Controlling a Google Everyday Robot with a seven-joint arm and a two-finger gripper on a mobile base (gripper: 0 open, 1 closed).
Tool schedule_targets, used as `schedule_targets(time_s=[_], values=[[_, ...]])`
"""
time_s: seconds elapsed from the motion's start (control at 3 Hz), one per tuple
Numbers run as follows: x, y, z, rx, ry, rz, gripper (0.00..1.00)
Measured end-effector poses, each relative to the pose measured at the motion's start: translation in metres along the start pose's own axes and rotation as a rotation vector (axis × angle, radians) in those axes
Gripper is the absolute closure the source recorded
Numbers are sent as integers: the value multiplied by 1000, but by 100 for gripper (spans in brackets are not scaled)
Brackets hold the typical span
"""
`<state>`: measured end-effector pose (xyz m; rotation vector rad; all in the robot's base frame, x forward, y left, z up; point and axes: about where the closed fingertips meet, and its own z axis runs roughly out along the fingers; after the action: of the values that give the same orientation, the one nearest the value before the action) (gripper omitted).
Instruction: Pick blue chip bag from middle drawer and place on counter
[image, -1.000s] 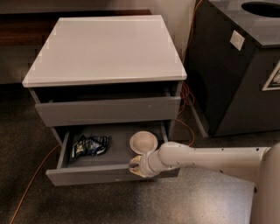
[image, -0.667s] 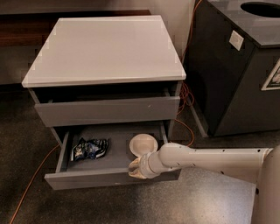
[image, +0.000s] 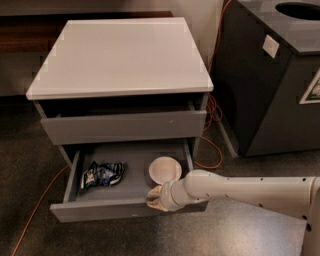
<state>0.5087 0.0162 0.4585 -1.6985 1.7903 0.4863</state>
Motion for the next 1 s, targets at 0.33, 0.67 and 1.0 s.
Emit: schedule_targets(time_s=[0.33, 0.67, 1.0], values=[[0, 0, 0, 0, 0, 0, 100], [-6, 27, -7, -2, -23, 9, 100], [-11, 42, -10, 0, -37, 11, 100]])
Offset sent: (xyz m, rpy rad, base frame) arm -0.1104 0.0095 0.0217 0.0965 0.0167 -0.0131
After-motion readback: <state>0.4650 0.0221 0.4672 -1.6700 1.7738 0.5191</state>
